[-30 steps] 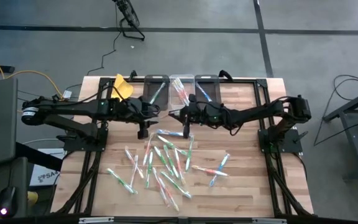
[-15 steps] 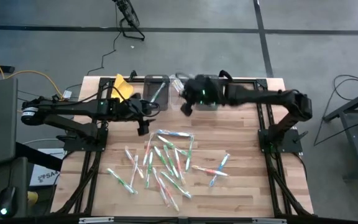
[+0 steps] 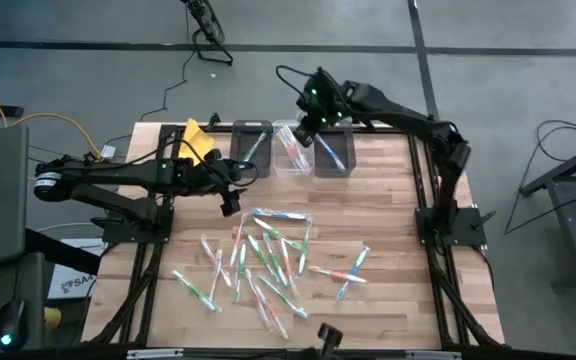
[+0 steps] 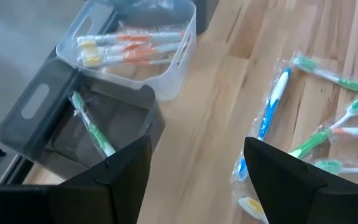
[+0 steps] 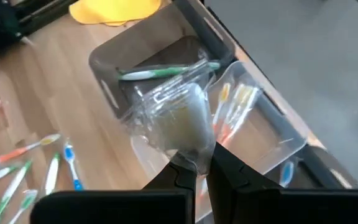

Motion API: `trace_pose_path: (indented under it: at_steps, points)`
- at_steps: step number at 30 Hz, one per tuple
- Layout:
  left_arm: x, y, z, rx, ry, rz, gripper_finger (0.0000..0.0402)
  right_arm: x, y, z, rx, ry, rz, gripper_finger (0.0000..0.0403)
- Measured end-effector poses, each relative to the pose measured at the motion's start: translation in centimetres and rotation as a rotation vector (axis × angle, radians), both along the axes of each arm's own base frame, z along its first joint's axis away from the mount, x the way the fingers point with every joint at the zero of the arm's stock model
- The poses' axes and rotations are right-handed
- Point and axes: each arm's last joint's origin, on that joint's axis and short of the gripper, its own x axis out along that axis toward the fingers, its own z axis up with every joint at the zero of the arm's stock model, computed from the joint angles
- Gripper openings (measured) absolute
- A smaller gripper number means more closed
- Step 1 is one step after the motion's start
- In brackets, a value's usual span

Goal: Pick & Place Toothbrushes
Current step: Put the orange toothbrush into the transparent bin

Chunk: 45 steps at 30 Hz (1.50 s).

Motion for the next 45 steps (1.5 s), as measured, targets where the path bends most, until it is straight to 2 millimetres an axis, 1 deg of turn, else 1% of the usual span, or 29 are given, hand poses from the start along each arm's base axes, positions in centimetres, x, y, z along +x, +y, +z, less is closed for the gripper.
trace_pose_path:
  at_steps: [4,6,9,14,18,22,31,39,45]
  points:
    - [-0.2,0.0,-0.2,-0.026,0.009,0.025,0.0251,0.8,-1.1,1.2,0.061,0.028,0.029,0.0009]
    - [-0.2,0.0,-0.2,-0.032,0.012,0.031,0.0251,1.4,-1.5,1.3,0.089,0.035,0.047,0.0009]
    - [-0.2,0.0,-0.2,-0.033,0.007,0.032,0.0251,2.4,-2.1,0.6,0.106,0.056,0.053,0.001]
    - [-0.2,0.0,-0.2,-0.038,0.007,0.036,0.0251,3.5,-3.3,-2.1,0.144,0.109,0.055,0.001]
    - [-0.3,0.0,-0.3,-0.049,0.02,0.047,0.0251,3.4,-4.4,-3.4,0.16,0.146,0.025,0.001]
    - [-0.3,0.0,-0.3,-0.05,0.018,0.047,0.0251,2.9,-5.0,-3.8,0.14,0.186,-0.005,0.001]
    - [-0.3,0.0,-0.3,-0.052,0.017,0.05,0.0251,2.9,-5.1,-3.8,0.148,0.185,-0.004,0.001]
    - [-0.3,0.0,-0.3,-0.053,0.017,0.049,0.0251,2.7,-4.7,-4.0,0.239,0.178,0.015,0.0011]
    - [-0.3,0.0,-0.3,-0.054,0.017,0.049,0.0251,3.5,-4.6,-5.6,0.258,0.226,0.023,0.0011]
